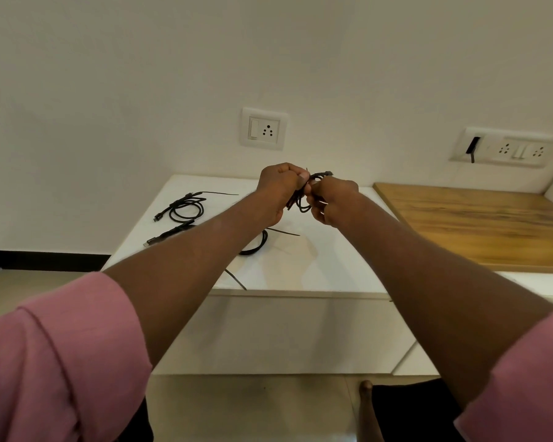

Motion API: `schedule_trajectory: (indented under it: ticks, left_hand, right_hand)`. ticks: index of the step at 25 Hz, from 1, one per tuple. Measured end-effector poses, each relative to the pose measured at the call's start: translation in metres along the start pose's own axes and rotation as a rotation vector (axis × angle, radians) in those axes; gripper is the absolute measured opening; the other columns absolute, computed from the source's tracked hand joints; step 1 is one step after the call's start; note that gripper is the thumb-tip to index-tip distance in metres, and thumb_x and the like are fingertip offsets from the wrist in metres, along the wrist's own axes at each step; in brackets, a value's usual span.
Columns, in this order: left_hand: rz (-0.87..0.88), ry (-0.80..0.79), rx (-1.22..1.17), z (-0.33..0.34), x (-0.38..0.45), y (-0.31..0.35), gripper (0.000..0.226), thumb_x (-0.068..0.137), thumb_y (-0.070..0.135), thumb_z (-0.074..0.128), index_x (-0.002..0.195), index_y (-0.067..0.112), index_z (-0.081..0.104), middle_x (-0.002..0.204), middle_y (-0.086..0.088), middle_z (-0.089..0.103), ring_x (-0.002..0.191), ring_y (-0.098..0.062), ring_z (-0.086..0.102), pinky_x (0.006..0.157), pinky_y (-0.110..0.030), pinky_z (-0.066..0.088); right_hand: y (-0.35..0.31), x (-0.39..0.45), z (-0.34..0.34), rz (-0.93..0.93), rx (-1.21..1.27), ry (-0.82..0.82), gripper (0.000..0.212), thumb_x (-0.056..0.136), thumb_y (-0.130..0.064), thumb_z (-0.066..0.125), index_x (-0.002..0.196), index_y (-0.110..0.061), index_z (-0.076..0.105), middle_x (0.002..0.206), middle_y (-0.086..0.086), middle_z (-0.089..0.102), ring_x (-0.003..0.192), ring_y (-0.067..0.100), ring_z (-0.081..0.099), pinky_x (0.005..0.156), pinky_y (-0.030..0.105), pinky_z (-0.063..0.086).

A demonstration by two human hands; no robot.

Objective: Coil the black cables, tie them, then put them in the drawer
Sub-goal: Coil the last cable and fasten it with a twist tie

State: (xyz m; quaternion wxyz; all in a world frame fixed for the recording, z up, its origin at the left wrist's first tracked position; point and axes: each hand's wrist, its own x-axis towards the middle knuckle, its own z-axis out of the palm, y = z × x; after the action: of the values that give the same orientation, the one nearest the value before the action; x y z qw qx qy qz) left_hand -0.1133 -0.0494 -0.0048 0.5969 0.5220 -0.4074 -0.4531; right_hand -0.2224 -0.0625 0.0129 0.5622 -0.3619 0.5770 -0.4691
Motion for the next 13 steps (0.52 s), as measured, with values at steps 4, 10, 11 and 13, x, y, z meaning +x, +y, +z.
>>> schedule_trajectory:
  ticks: [4,10,11,13]
  left_hand:
    - [-0.035,0.102,-0.080,0.006,0.004,0.001,0.013,0.097,0.016,0.067,0.093,0.004,0.070,0.068,-0.010,0.066,0.063,-0.022,0.059,0.073,-0.035,0.057]
    - [-0.133,0.109,-0.042,-0.002,0.004,0.009,0.018,0.099,0.020,0.067,0.094,0.003,0.063,0.066,-0.007,0.060,0.057,-0.018,0.054,0.057,-0.030,0.052]
    - [-0.145,0.102,-0.036,-0.003,0.004,0.010,0.017,0.099,0.019,0.067,0.092,0.005,0.065,0.066,-0.007,0.060,0.058,-0.018,0.055,0.059,-0.031,0.053]
    - [-0.140,0.090,-0.012,-0.007,0.003,0.012,0.015,0.100,0.017,0.064,0.088,0.008,0.066,0.065,-0.007,0.061,0.059,-0.017,0.055,0.059,-0.030,0.053]
  right_hand:
    - [0.000,0.002,0.007,0.089,0.144,-0.038,0.017,0.095,0.000,0.063,0.101,-0.011,0.074,0.071,0.002,0.070,0.036,0.006,0.055,0.039,0.013,0.043]
    - [0.002,0.000,0.009,0.058,0.043,-0.084,0.016,0.096,-0.005,0.062,0.090,-0.015,0.073,0.068,0.001,0.068,0.049,0.006,0.055,0.046,0.018,0.043]
    - [0.003,0.000,0.007,0.049,0.023,-0.098,0.013,0.097,-0.007,0.064,0.093,-0.014,0.074,0.068,0.001,0.068,0.049,0.006,0.055,0.046,0.019,0.044]
    - [0.003,0.000,0.005,0.036,-0.010,-0.125,0.009,0.097,-0.009,0.068,0.102,-0.010,0.075,0.069,0.001,0.069,0.049,0.006,0.055,0.046,0.019,0.045]
